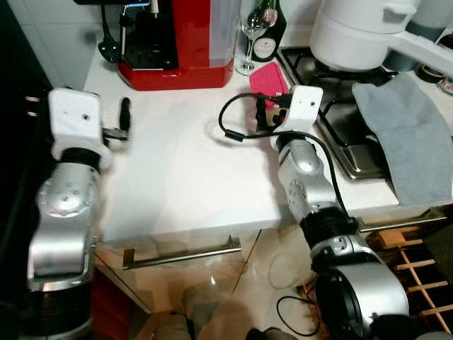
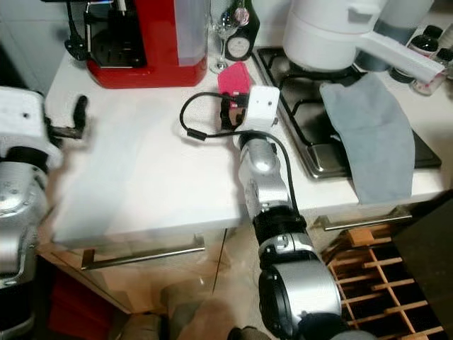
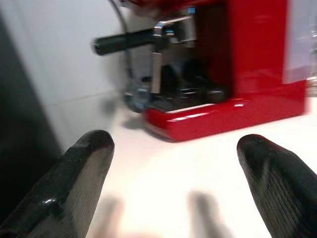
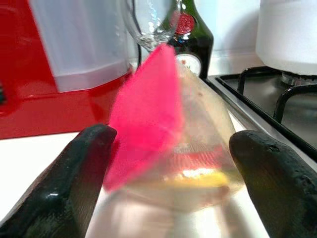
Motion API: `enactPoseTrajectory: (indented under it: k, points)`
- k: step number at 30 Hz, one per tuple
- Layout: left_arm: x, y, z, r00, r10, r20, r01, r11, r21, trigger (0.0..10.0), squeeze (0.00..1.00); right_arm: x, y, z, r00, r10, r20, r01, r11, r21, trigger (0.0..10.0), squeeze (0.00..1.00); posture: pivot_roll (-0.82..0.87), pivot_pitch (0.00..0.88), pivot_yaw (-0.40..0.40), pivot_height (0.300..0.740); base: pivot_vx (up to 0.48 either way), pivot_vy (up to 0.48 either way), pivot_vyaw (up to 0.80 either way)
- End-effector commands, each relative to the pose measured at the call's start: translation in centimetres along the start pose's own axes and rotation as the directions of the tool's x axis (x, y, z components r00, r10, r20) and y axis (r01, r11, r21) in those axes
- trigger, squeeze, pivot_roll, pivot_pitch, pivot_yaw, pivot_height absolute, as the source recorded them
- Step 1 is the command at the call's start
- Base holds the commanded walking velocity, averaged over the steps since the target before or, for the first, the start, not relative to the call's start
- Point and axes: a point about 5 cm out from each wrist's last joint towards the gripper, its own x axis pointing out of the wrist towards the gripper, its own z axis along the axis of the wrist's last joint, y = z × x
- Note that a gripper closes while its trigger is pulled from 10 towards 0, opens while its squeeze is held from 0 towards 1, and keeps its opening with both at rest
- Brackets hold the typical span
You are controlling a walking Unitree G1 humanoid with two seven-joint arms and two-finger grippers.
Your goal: Restocking fridge
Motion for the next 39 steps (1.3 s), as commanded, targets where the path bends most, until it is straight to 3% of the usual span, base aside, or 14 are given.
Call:
enactPoseTrajectory:
  k: [1,8,13,18,19,20,22,25,28,32,33,37,38,39]
  points:
    - [0.3,-0.9,0.4,0.999,-0.035,0.026,0.036,0.999,-0.012,10.0,0.00,-0.1,-0.2,0.7,1.000,0.010,0.027,-0.010,1.000,-0.012,0.0,1.00,0.15,0.000,-0.071,0.740,0.000,0.000,0.00]
    - [-1.3,-4.3,-1.1,0.995,-0.096,0.004,0.096,0.987,-0.128,10.0,0.00,-4.6,-1.4,1.3,0.995,0.041,0.094,-0.034,0.997,-0.076,0.0,1.00,0.10,0.000,-0.086,0.740,0.000,0.000,0.00]
    - [-0.9,-4.9,-1.1,0.995,-0.097,0.019,0.099,0.984,-0.150,10.0,0.00,-6.4,-1.5,1.5,0.995,0.041,0.087,-0.034,0.996,-0.079,0.0,1.00,0.08,0.000,-0.089,0.740,0.000,0.000,0.00]
    - [-0.8,-4.9,-1.0,0.995,-0.090,0.038,0.094,0.984,-0.152,10.0,0.00,-7.1,-1.5,2.6,0.987,0.074,0.144,-0.050,0.986,-0.161,0.0,1.00,0.07,0.000,-0.087,0.740,0.000,0.000,0.00]
    - [-1.0,-4.8,-1.1,0.995,-0.087,0.041,0.092,0.984,-0.151,10.0,0.00,-7.5,-2.2,2.8,0.984,0.071,0.163,-0.037,0.979,-0.201,7.4,1.00,0.07,0.000,-0.087,0.740,0.000,0.000,0.00]
    - [-1.3,-4.7,-1.2,0.995,-0.085,0.044,0.090,0.984,-0.151,10.0,0.00,-8.2,-3.0,2.9,0.980,0.071,0.183,-0.024,0.969,-0.247,10.0,1.00,0.07,0.000,-0.088,0.740,0.000,0.000,0.00]
    - [-1.6,-4.7,-1.4,0.996,-0.082,0.046,0.088,0.985,-0.150,10.0,0.00,-8.9,-3.9,3.0,0.977,0.077,0.200,-0.015,0.956,-0.294,10.0,1.00,0.07,0.000,-0.088,0.740,0.000,0.000,0.00]
    - [-1.5,-4.7,-1.5,0.996,-0.077,0.051,0.083,0.986,-0.144,10.0,0.00,-9.7,-4.8,2.4,0.982,0.041,0.183,0.015,0.955,-0.295,10.0,1.00,0.08,0.000,-0.090,0.740,0.000,0.000,0.00]
    - [-0.2,-4.9,-1.0,0.994,-0.070,0.084,0.079,0.991,-0.105,10.0,0.00,-9.3,-4.6,1.2,0.990,0.014,0.143,0.025,0.963,-0.268,10.0,1.00,0.07,0.000,-0.076,0.740,0.000,0.000,0.00]
    - [0.4,-4.9,-1.3,0.995,-0.082,0.064,0.085,0.995,-0.058,10.0,0.00,-9.0,-4.4,1.3,0.987,0.012,0.158,0.028,0.968,-0.249,10.0,1.00,0.07,0.000,-0.063,0.740,0.000,0.000,0.00]
    - [0.1,-4.9,-1.6,0.994,-0.095,0.052,0.099,0.991,-0.086,10.0,0.97,-9.0,-4.5,1.1,0.989,0.009,0.146,0.026,0.972,-0.234,10.0,1.00,0.07,0.000,-0.058,0.740,0.000,0.000,0.00]
    - [-0.4,-5.2,-2.2,0.992,-0.118,0.033,0.121,0.985,-0.120,10.0,1.00,-9.0,-4.5,0.5,0.994,0.009,0.113,0.017,0.974,-0.224,10.0,1.00,0.07,0.000,-0.058,0.740,0.000,0.000,0.00]
    - [-0.6,-5.3,-2.4,0.993,-0.119,0.021,0.121,0.984,-0.131,10.0,1.00,-9.1,-4.5,0.0,0.996,0.008,0.090,0.010,0.979,-0.204,10.0,0.00,0.07,0.000,-0.059,0.740,0.000,0.000,0.00]
    - [-0.6,-5.4,-2.6,0.993,-0.117,0.014,0.118,0.984,-0.134,10.0,1.00,-9.1,-4.5,-0.2,0.997,0.008,0.077,0.007,0.982,-0.190,10.0,0.00,0.07,0.000,-0.059,0.740,0.000,0.000,0.00]
